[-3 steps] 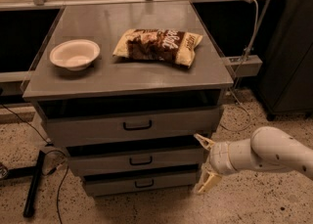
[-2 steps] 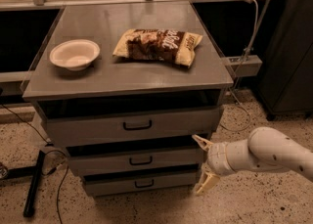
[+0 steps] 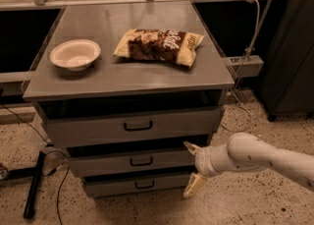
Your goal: Open middle drawer
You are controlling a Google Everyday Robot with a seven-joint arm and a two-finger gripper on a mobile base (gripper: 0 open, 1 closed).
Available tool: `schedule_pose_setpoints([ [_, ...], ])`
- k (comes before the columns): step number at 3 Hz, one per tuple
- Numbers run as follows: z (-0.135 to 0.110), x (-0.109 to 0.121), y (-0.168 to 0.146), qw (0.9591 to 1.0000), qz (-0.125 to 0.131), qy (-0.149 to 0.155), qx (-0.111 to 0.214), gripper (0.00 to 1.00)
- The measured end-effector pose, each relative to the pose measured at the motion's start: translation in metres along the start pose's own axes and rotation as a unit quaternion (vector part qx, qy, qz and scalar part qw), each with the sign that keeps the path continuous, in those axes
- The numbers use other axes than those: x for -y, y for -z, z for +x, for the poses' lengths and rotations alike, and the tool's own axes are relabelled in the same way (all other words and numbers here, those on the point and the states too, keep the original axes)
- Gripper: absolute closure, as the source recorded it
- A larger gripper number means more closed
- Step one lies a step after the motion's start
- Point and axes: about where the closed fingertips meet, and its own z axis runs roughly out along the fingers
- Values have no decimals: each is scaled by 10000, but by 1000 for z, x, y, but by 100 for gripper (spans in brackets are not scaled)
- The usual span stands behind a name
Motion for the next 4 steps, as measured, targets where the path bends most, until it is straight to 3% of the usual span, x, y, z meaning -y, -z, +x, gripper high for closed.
schedule_pose_setpoints([
  [1,9,15,-30,9998,107,109,89,0],
  [2,15,51,-68,9977,335,481,334,0],
  [4,20,60,-75,9970,412,571,307,0],
])
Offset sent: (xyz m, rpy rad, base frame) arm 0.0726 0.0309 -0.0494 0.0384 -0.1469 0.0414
